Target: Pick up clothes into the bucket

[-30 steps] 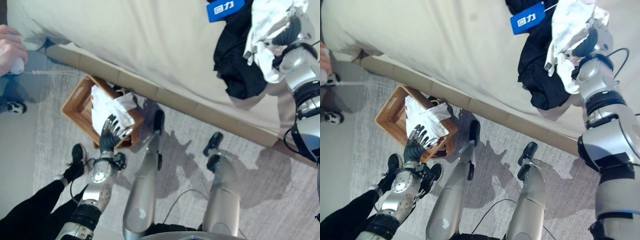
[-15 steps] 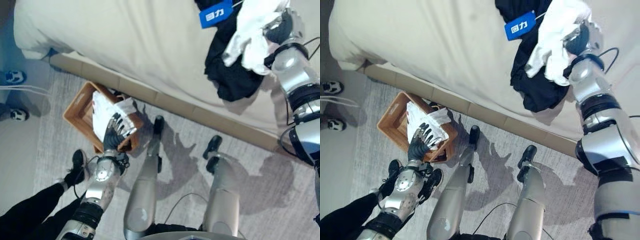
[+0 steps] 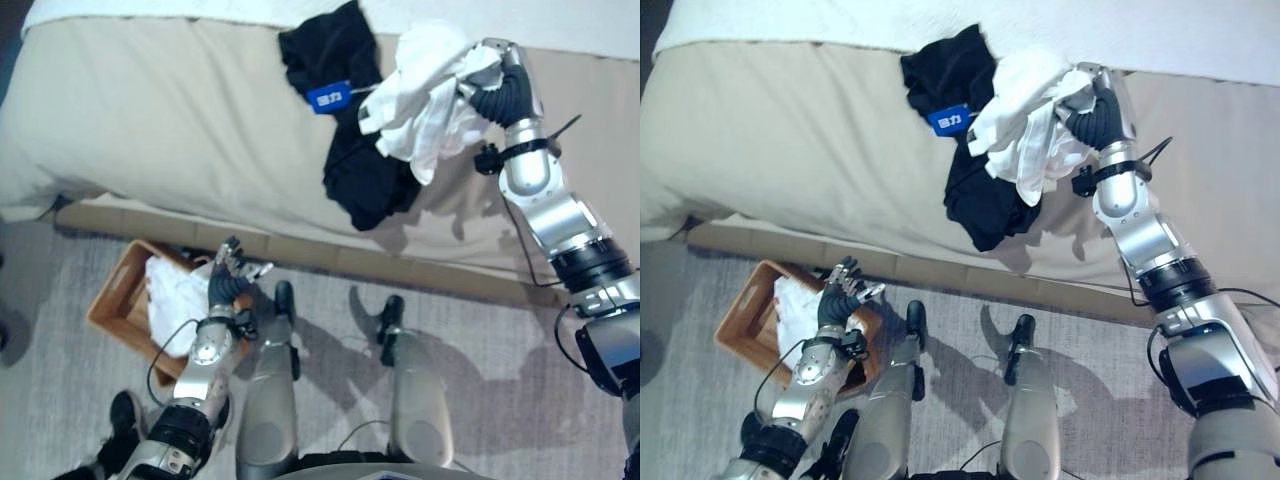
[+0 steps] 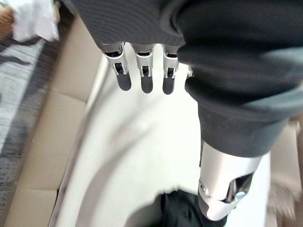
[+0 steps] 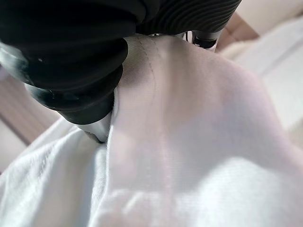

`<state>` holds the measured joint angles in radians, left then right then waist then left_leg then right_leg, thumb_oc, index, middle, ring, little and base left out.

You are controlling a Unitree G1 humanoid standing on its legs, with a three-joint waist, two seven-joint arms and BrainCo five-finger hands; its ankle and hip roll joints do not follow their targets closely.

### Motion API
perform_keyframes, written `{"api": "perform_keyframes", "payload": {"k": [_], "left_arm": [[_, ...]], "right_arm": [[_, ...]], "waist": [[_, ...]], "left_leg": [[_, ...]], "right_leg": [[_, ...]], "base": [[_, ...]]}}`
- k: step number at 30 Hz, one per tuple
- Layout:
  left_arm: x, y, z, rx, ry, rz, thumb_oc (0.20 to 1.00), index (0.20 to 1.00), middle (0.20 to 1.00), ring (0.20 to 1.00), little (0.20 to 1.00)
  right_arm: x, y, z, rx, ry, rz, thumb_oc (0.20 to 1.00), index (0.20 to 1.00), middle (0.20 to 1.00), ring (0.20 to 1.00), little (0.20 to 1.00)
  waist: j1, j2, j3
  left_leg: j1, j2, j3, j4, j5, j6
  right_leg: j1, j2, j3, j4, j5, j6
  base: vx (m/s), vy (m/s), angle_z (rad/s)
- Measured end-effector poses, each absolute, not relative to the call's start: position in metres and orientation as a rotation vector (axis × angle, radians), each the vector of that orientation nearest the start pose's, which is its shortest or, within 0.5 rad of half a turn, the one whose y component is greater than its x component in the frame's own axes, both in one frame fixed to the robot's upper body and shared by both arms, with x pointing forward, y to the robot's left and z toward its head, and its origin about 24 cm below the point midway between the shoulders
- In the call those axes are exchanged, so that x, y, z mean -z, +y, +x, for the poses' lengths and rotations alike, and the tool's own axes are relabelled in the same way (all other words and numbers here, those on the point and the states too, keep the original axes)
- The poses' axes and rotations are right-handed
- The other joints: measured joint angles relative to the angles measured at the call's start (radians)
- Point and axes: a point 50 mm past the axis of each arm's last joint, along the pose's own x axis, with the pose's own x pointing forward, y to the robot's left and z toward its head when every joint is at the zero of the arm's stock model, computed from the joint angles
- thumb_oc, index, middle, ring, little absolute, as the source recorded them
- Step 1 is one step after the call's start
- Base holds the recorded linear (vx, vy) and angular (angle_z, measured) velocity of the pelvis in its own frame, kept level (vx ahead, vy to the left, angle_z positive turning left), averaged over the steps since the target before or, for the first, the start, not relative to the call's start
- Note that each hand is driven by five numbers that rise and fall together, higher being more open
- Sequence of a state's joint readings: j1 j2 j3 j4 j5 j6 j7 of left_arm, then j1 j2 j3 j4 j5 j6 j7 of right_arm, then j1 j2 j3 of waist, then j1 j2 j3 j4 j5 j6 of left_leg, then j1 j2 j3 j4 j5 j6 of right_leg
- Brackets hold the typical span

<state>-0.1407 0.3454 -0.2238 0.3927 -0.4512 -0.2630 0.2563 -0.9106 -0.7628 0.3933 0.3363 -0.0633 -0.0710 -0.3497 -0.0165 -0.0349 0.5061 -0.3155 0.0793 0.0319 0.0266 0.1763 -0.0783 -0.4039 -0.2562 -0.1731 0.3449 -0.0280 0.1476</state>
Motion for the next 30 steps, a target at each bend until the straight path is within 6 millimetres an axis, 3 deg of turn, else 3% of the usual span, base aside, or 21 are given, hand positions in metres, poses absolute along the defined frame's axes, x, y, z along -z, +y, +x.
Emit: {"api": "perform_keyframes", "payload": {"k": [7,12,16,19,24,30], "left_arm": [[-0.025,0.209,0.279,-0.165,0.01,0.071,1.0,1.0,1.0,1.0,1.0],[-0.035,0.205,0.287,-0.14,-0.02,0.109,1.0,1.0,1.0,1.0,1.0],[-0.057,0.193,0.303,-0.1,-0.101,0.142,1.0,1.0,1.0,1.0,1.0],[-0.08,0.18,0.316,-0.059,-0.186,0.134,1.0,1.0,1.0,1.0,1.0],[-0.09,0.179,0.315,-0.018,-0.226,0.152,1.0,1.0,1.0,1.0,1.0],[-0.043,0.225,0.288,-0.153,-0.03,0.183,1.0,1.0,1.0,1.0,1.0]], "right_arm": [[-0.288,-0.159,0.345,0.028,-0.824,-0.864,0.2,0.2,0.2,0.2,0.2],[-0.276,-0.112,0.338,-0.202,-0.849,-0.84,0.2,0.2,0.2,0.2,0.2],[-0.262,-0.088,0.335,-0.322,-0.832,-0.816,0.2,0.2,0.2,0.2,0.2],[-0.244,-0.071,0.331,-0.419,-0.79,-0.769,0.2,0.2,0.2,0.2,0.2],[-0.197,-0.066,0.325,-0.551,-0.633,-0.717,0.2,0.2,0.2,0.2,0.2],[-0.139,-0.092,0.317,-0.626,-0.393,-0.738,0.2,0.2,0.2,0.2,0.2]], "waist": [[0.005,-0.033,-0.036],[-0.041,-0.083,-0.122],[-0.068,-0.084,-0.188],[-0.087,-0.084,-0.223],[-0.091,-0.076,-0.263],[-0.103,-0.038,-0.303]], "left_leg": [[0.109,0.027,0.049,0.0,-0.044,-0.012],[0.208,0.04,0.105,-0.023,-0.062,-0.018],[0.268,0.041,0.132,-0.053,-0.064,-0.019],[0.308,0.046,0.146,-0.066,-0.068,-0.025],[0.36,0.059,0.173,-0.093,-0.071,-0.028],[0.393,0.062,0.186,-0.113,-0.071,-0.028]], "right_leg": [[0.107,0.034,0.032,-0.077,0.016,0.007],[0.206,0.057,0.071,-0.173,0.057,0.005],[0.264,0.065,0.086,-0.231,0.08,0.01],[0.304,0.08,0.098,-0.266,0.092,0.016],[0.344,0.094,0.113,-0.3,0.099,0.016],[0.381,0.099,0.121,-0.343,0.11,0.014]], "base": [[0.11,0.005,-0.23],[0.09,0.009,-0.31],[0.06,-0.016,-0.19],[0.07,-0.011,-0.13],[0.05,-0.002,-0.16],[0.02,0.0,-0.06]]}}
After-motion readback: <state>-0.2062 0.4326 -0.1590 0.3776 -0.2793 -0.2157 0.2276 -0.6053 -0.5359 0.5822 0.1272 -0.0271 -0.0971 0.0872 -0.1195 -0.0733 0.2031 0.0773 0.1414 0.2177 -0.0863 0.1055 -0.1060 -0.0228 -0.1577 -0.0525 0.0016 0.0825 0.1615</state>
